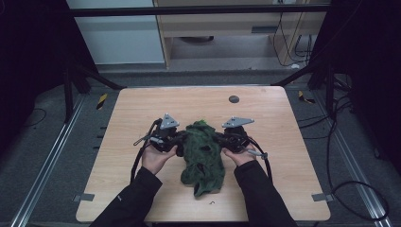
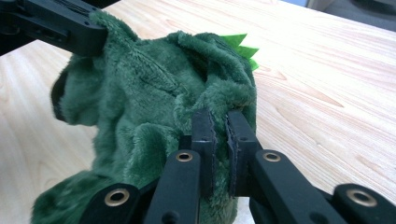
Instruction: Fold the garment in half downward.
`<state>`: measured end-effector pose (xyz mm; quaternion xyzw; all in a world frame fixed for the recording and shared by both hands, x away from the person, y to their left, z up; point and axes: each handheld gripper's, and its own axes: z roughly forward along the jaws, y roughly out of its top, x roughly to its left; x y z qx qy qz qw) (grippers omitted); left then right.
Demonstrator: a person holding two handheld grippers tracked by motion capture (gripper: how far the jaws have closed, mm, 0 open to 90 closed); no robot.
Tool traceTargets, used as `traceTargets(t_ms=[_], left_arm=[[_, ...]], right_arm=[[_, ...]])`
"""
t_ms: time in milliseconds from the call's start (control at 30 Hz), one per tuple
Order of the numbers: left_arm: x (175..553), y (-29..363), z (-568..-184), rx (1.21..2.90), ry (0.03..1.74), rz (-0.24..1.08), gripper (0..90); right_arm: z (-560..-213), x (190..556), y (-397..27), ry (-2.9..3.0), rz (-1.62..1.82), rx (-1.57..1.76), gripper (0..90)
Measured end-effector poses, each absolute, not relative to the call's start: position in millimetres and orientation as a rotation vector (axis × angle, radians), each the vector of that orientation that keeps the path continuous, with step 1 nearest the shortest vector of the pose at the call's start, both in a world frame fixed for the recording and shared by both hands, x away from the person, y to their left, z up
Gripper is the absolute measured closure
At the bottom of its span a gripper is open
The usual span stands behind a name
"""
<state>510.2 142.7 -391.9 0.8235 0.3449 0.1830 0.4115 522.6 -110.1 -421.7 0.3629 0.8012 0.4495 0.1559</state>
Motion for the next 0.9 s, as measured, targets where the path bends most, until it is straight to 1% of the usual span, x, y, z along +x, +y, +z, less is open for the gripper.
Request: traceTargets(t_ms=[233, 433, 600, 833, 900], left_arm=[[489.6, 146.3, -392.4, 2.077, 0.845, 0.44, 84.7], [472.6, 151.1, -401.4, 2.107, 0.837, 0.422, 84.7], [460.8, 155.9, -410.7, 2.128, 0.838, 0.392, 84.7], [445.8, 157.3, -422.1, 2.154, 0.824, 0.351, 84.7], [441.3, 157.0, -426.9, 2.16, 0.817, 0.314, 84.6]], right_arm=[[-421.9, 501.6, -113.2, 2.31, 1.353, 0.991, 83.9], [-426.5, 484.3, -116.0, 2.351, 1.383, 0.937, 83.8], [-432.7, 472.1, -117.8, 2.378, 1.395, 0.881, 83.6], [-445.8, 456.6, -122.8, 2.412, 1.405, 0.902, 82.2], [-451.0, 451.8, -124.5, 2.42, 1.403, 0.92, 81.0]])
